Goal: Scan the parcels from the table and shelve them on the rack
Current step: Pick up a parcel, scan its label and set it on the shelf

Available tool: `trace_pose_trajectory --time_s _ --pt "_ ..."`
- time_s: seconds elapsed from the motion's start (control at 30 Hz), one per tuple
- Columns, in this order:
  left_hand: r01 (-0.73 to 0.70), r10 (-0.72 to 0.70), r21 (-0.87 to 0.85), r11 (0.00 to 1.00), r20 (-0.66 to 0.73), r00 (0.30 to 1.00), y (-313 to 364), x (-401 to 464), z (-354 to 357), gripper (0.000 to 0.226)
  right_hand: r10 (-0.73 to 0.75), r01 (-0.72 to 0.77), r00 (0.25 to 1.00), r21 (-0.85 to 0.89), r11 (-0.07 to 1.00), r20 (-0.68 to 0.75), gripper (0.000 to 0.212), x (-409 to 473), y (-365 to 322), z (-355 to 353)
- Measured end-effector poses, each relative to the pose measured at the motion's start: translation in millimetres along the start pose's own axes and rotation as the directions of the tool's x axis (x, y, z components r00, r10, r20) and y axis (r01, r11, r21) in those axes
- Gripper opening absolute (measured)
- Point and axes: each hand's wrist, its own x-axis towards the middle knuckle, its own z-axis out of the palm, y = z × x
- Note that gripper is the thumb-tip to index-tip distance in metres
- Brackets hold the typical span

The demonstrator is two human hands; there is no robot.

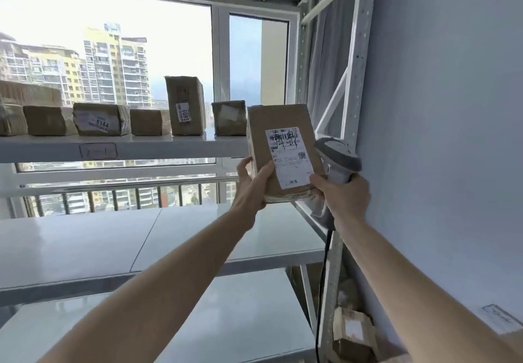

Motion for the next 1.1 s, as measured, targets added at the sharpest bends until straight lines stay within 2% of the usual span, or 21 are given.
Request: trace_pose_trajectory --time_s 0.17,0.27,0.4,0.5,0.63,0.77,0.9,1.0,1.1 --pt "-0.123 0.121 0.008 0.992 0.121 0.985 38 63 11 0.074 -0.036 0.038 0.999 0.067 0.997 -0.038 0.025 58 -37 23" --pt "-0.178 0.159 0.115 0.977 0.157 0.975 54 101 18 0.075 -0.026 0.029 0.999 0.088 0.996 -0.032 0.028 95 -49 38" --pt "-0.170 0.134 0.285 0.943 0.142 0.981 63 156 26 0.086 -0.038 0.040 0.999 0.102 0.994 -0.016 0.024 143 -52 56" --pt "-0.199 0.143 0.394 0.898 0.167 0.976 68 194 31 0.078 -0.078 0.080 0.997 0.109 0.991 -0.028 0.024 183 -51 72" --pt "-0.178 0.117 0.504 0.845 0.150 0.982 65 244 33 0.074 -0.093 0.091 0.995 0.063 0.994 0.041 0.026 232 -47 96" --pt "-0.142 0.125 0.535 0.833 0.067 0.990 61 295 33 0.069 -0.084 0.084 0.993 0.000 0.996 0.088 0.026 271 -38 122" --pt "-0.061 0.029 0.480 0.875 0.075 0.997 65 316 32 0.047 -0.060 0.070 0.993 -0.098 0.993 0.101 0.027 300 -33 143" --pt "-0.054 0.011 0.489 0.871 0.089 0.996 65 336 31 0.035 -0.056 0.070 0.995 -0.186 0.980 0.080 0.028 316 -35 157" --pt "-0.039 0.004 0.500 0.865 0.071 0.997 63 355 27 0.038 -0.040 0.060 0.995 -0.237 0.970 0.088 0.024 330 -34 171"
